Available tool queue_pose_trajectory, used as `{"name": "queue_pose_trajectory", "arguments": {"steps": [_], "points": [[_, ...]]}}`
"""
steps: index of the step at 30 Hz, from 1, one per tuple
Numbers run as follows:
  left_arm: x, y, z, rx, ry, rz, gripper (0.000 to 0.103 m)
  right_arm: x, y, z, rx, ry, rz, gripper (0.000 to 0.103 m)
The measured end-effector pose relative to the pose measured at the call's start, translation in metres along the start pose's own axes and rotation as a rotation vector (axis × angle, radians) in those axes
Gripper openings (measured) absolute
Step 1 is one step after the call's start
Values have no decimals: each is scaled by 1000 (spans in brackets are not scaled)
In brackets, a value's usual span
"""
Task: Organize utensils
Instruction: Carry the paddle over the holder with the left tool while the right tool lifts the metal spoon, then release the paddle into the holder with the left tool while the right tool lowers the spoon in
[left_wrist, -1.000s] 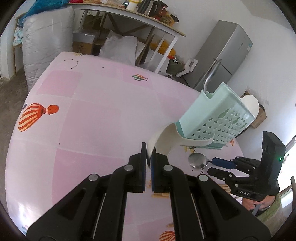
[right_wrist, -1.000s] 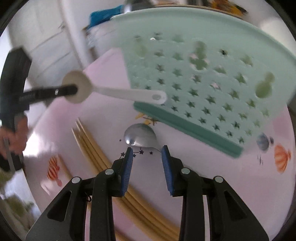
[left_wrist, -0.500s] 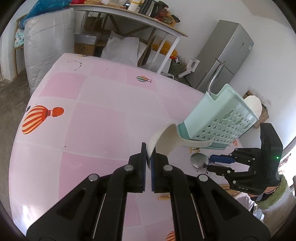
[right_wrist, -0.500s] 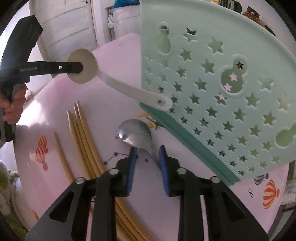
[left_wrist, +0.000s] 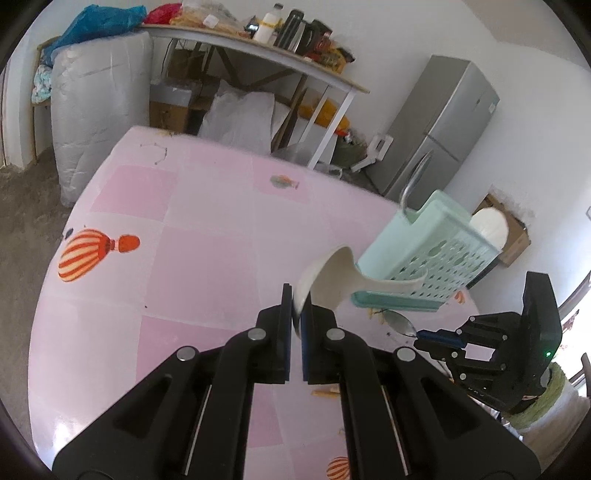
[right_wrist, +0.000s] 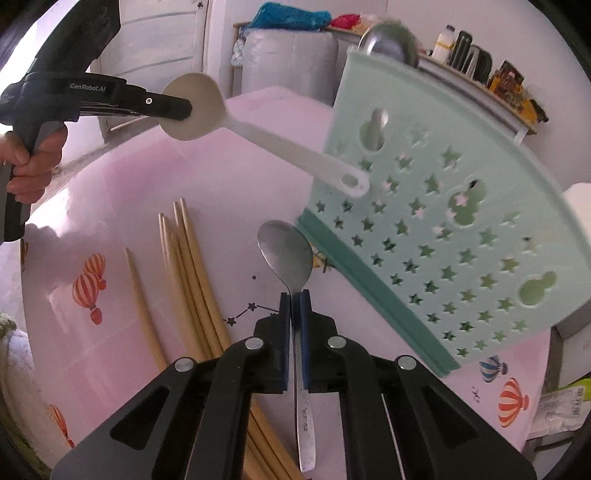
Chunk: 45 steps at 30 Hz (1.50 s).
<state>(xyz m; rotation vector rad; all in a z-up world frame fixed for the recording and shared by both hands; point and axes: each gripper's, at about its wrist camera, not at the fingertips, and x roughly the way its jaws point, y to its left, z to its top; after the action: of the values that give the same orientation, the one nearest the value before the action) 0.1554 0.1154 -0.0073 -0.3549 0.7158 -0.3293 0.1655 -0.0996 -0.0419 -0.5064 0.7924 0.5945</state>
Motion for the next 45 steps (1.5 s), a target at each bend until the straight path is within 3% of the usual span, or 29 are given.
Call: {"name": "queue_pose_trajectory", "arguments": {"steps": [6,10,13,20,24,32,37,42,44,45], "points": [[-28,-9,13,17,-92,-55,2,-36,-10,-6,36,-101,-65,5],[-46,-29,32,101,-159,-45,3,-68,-24,-18,123,-203,-99,3],[-53,-50,47,183,-197,-5,3,-92,-37,-29,222,-292,-123,3],[-55,-99,68,408,-260,135,2,-106,-53,-48,385,-397,-129,3],[-51,-122,72,527,-261,201,2,-121,-52,-65,456,-452,-130,2],[-20,-178,66,909,-248,425,3,-135,-71,-80,561,-514,-122,3],[11,-204,55,1093,-132,467,3,-136,-76,-84,595,-517,-144,3],[30,-203,63,974,-40,345,13,-141,-83,-90,641,-539,-130,3],[29,-196,72,865,-25,273,32,-143,-84,-90,650,-547,-124,3],[28,-192,75,816,-19,239,34,-144,-85,-90,653,-550,-124,3]]}}
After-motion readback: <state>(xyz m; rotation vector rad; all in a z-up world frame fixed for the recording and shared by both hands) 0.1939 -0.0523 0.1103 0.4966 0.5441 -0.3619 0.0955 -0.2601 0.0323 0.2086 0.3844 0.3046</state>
